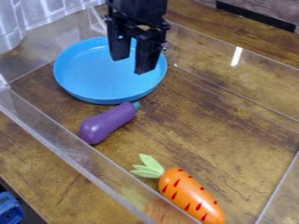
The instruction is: Remove the purple eggplant from the blue tray and put it on the table
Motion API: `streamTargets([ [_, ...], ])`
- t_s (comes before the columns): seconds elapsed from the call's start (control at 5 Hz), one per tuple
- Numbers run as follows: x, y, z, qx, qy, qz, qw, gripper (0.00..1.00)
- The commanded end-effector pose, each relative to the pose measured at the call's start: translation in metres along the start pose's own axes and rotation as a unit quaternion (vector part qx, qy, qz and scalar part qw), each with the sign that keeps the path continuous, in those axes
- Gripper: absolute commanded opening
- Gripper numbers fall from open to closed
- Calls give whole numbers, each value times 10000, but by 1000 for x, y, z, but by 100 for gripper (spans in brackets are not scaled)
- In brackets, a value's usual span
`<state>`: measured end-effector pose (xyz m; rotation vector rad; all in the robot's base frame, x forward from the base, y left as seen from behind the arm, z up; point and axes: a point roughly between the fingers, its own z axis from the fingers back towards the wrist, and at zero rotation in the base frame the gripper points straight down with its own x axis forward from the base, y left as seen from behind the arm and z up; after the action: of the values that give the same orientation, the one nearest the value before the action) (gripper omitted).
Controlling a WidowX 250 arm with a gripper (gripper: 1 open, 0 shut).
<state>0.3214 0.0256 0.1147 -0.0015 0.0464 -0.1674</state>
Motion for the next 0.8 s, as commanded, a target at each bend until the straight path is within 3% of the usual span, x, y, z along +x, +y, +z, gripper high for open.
streamTargets([
  [0.0, 3, 0, 22, 85, -249, 34, 9996, 100],
  [0.6, 16, -3, 1, 134, 50, 263, 9996, 100],
])
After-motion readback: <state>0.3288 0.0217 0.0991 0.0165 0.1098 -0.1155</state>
